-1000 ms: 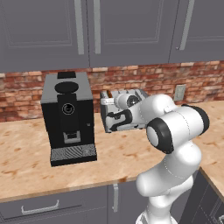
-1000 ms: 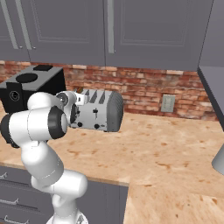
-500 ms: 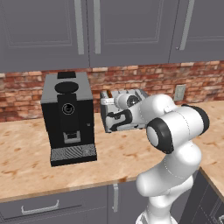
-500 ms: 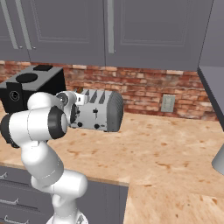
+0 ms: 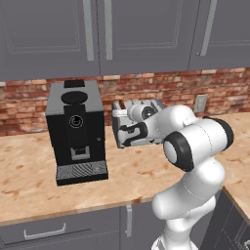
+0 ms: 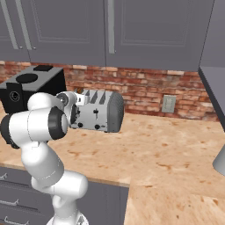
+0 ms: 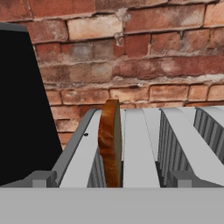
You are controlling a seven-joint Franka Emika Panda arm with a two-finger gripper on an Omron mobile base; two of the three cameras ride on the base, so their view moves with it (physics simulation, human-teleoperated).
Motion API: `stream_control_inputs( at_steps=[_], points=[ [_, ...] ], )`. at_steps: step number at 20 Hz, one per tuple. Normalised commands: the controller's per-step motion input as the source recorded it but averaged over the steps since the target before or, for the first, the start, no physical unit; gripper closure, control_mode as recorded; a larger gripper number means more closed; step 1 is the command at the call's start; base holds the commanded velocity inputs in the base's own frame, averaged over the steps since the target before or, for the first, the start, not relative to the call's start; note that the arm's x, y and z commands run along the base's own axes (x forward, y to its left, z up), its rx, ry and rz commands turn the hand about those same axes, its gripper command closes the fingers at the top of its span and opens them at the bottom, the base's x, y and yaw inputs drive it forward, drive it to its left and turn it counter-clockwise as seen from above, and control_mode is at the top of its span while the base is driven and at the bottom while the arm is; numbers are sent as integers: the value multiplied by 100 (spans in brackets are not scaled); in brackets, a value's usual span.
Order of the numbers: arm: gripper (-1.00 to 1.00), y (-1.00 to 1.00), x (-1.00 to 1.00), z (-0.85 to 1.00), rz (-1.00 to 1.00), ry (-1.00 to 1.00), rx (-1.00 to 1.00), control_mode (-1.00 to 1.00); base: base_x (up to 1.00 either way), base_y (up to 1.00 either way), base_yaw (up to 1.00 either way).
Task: Start the toaster. Once the lever pops up, take the bread to the plate on the dining counter.
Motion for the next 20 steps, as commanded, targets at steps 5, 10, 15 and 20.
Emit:
stream_control_inputs(
  at_steps=[5,10,15,20],
  points=[
    [-100,0,0,0,0,0,0,-100,0,0,0],
    [-100,0,0,0,0,0,0,-100,0,0,0],
    [-100,0,0,0,0,0,0,-100,0,0,0],
    [-100,0,0,0,0,0,0,-100,0,0,0]
  ],
)
